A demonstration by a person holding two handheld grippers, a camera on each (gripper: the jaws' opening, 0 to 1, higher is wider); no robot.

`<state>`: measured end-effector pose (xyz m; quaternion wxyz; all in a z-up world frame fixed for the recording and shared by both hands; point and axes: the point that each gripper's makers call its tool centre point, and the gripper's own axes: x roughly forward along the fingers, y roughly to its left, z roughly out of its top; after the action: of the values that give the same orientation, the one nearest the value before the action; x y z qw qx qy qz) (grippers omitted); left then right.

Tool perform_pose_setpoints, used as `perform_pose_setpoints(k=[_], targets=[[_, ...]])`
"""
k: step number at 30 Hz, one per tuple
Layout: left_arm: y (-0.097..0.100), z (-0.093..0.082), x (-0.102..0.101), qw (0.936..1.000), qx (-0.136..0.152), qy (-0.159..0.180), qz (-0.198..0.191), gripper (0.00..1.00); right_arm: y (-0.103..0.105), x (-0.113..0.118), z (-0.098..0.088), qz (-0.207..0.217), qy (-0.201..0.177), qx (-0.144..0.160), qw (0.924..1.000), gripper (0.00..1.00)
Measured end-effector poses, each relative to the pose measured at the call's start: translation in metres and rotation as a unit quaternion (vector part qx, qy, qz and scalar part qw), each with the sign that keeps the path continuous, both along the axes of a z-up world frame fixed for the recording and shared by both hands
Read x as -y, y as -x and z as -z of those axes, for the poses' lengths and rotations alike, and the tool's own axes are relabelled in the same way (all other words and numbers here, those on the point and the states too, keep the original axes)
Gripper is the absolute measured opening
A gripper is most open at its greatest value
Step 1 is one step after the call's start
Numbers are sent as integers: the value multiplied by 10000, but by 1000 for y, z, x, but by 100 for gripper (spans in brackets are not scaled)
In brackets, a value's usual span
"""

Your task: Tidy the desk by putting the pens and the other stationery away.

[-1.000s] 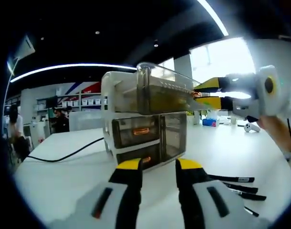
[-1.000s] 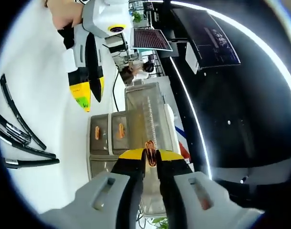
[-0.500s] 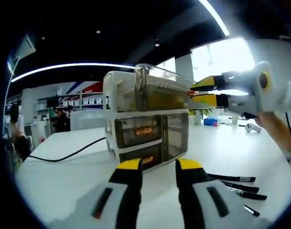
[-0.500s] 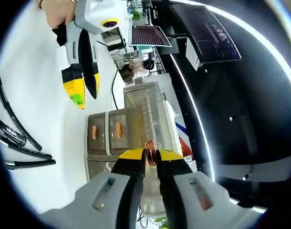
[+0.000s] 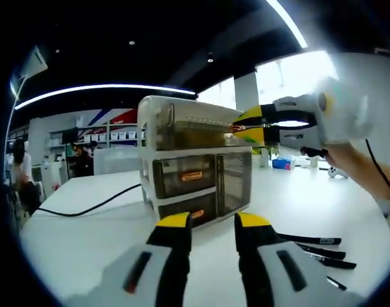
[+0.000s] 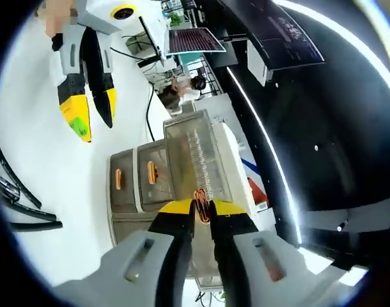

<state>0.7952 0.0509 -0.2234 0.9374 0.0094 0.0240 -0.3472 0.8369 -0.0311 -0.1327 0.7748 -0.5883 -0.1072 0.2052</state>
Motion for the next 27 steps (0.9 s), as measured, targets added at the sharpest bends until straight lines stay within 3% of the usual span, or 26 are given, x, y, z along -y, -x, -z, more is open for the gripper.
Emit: perform_pose_setpoints(k=[15, 27], targets=[[-1, -6, -6, 9999, 100, -15, -119, 27, -27, 1, -2, -57, -432, -230, 9988, 13], [1, -15, -7, 9996, 144, 247, -46, 27, -36, 2, 0, -142, -376, -133, 9991, 13]])
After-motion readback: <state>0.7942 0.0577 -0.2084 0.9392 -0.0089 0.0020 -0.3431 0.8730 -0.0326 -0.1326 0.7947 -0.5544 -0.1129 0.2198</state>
